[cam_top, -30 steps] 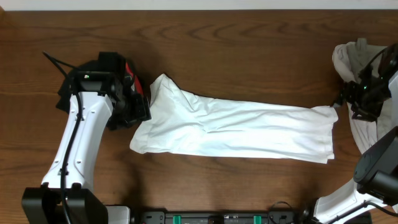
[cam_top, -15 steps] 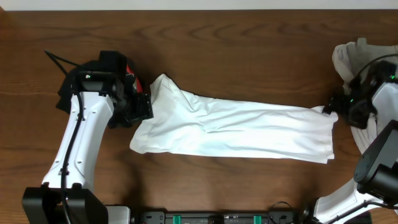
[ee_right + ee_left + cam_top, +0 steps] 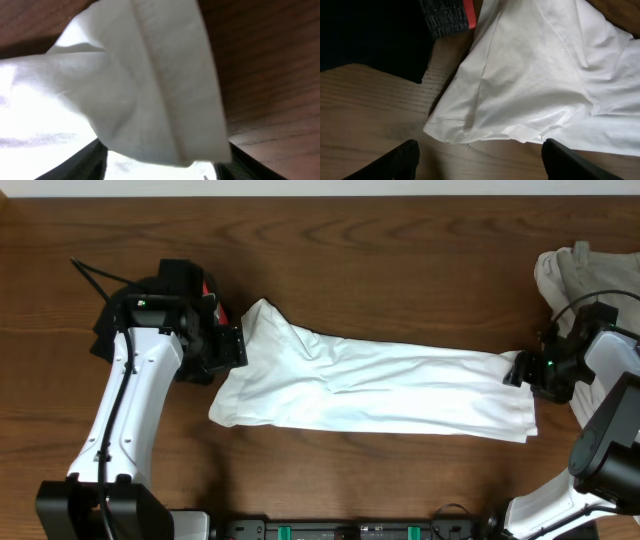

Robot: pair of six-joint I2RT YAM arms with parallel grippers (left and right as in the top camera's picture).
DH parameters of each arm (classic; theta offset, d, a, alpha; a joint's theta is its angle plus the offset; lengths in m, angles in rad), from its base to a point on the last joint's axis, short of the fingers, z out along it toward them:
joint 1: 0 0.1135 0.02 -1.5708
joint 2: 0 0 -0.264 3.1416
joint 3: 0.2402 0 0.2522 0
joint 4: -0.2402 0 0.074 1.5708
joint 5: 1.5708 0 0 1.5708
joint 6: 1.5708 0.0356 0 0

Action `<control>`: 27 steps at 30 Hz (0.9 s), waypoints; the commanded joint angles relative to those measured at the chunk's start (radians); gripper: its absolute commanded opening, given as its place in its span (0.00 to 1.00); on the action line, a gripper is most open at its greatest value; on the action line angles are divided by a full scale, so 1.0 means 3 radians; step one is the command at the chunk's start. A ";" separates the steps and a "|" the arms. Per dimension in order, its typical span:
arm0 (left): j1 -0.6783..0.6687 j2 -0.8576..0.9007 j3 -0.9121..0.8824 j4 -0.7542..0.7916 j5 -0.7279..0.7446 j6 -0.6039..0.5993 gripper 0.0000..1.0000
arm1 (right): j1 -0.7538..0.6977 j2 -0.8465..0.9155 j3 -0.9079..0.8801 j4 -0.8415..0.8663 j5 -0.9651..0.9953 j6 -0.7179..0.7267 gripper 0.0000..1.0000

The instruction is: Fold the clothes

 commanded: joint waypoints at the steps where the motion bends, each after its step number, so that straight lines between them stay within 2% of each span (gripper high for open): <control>1: -0.0006 -0.0039 0.0078 0.0001 0.0020 0.0055 0.80 | -0.0009 0.0046 -0.0214 0.0055 -0.0050 0.0057 0.55; 3: -0.0006 -0.0039 0.0078 0.0001 0.0019 0.0055 0.80 | -0.0010 0.0046 -0.0254 0.0065 -0.0048 0.0090 0.38; 11: -0.0006 -0.0039 0.0078 0.0005 0.0019 0.0056 0.81 | -0.0013 0.0031 -0.0135 -0.0055 -0.0050 0.0155 0.03; 16: -0.0006 -0.0039 0.0078 0.0038 0.0019 0.0055 0.81 | -0.0027 -0.0029 0.0299 -0.0450 -0.0051 0.0206 0.01; 27: -0.0006 -0.0058 0.0310 -0.0053 0.0070 0.0055 0.81 | -0.0149 -0.0125 0.1687 -0.1158 0.0202 0.0286 0.01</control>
